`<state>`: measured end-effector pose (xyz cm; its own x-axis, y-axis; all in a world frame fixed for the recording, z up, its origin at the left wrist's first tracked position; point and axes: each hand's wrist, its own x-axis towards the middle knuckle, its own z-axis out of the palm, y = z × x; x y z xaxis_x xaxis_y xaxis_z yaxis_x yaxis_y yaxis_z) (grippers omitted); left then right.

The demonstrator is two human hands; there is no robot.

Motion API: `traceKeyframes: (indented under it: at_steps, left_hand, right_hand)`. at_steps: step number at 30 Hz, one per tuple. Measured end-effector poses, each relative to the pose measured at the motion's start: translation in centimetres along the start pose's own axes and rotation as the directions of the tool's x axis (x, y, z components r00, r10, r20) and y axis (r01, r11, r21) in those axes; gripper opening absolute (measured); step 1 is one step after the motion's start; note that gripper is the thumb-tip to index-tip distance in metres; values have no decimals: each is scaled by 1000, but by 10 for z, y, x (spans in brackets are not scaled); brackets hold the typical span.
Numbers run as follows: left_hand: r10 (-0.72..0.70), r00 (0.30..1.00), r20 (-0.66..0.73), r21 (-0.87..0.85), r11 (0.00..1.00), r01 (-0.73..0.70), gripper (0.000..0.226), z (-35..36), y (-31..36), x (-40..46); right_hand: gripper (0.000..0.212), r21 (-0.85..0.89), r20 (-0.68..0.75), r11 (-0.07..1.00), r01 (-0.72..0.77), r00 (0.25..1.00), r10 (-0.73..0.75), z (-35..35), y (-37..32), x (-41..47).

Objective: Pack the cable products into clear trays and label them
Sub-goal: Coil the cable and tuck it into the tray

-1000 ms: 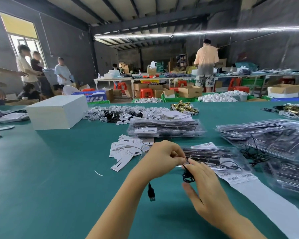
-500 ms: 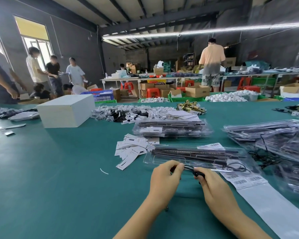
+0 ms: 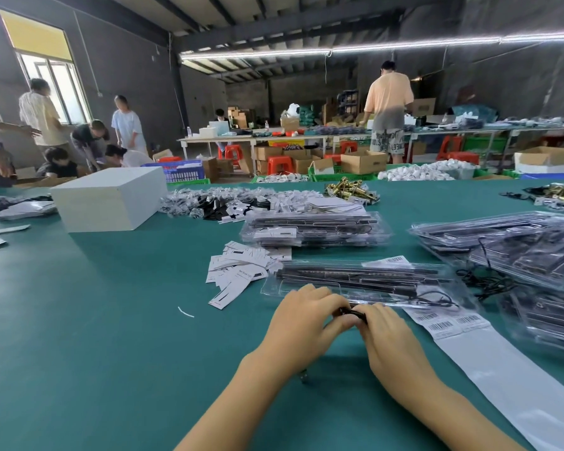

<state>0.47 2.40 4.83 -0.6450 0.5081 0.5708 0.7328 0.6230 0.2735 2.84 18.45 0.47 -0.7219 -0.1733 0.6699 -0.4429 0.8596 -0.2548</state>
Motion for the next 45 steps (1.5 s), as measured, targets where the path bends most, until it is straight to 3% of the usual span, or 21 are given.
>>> traceKeyframes:
  at_steps: [5,10,14,17,21,26,35,39,43,45]
  left_hand:
    - [64,995,-75,125,991,-54,25,1,1,-1]
    - [-121,992,-44,-60,991,118,24,0,-1,0]
    - [-219,976,-10,-183,960,214,22,-6,1,4]
    - [-207,978,12,-151,967,206,22,-6,5,4]
    - [-169,983,78,-107,978,177,24,-8,2,3]
    - [-277,955,102,-137,947,290,22,-13,-2,3]
    - [-521,849,85,-379,771,512,30,-7,20,7]
    - [-569,816,96,-462,701,543,30,-5,33,7]
    - [-579,808,111,-497,672,549,27,-4,44,6]
    - [-610,769,192,-642,514,569,25,-6,47,7]
  right_hand:
    - [6,66,-33,998,-21,999,23,-1,-3,-1]
    - [29,-287,-134,951,118,978,-162,-8,-4,0]
    - [33,-385,-212,918,100,958,-194,-6,-9,0]
    - [30,-316,-214,945,84,964,-157,-4,-10,-1]
    - [9,-236,-206,971,44,974,-94,-7,-11,-2]
    - [15,-217,-149,976,33,987,-66,-11,-9,-1]
    - [16,-167,-138,986,14,990,-37,-13,-9,0]
    - [11,-13,-127,991,-134,983,131,-11,-8,-1]
    - [6,210,-95,923,-322,933,347,-12,-2,1]
    - [7,207,-120,922,-327,927,355,-15,0,1]
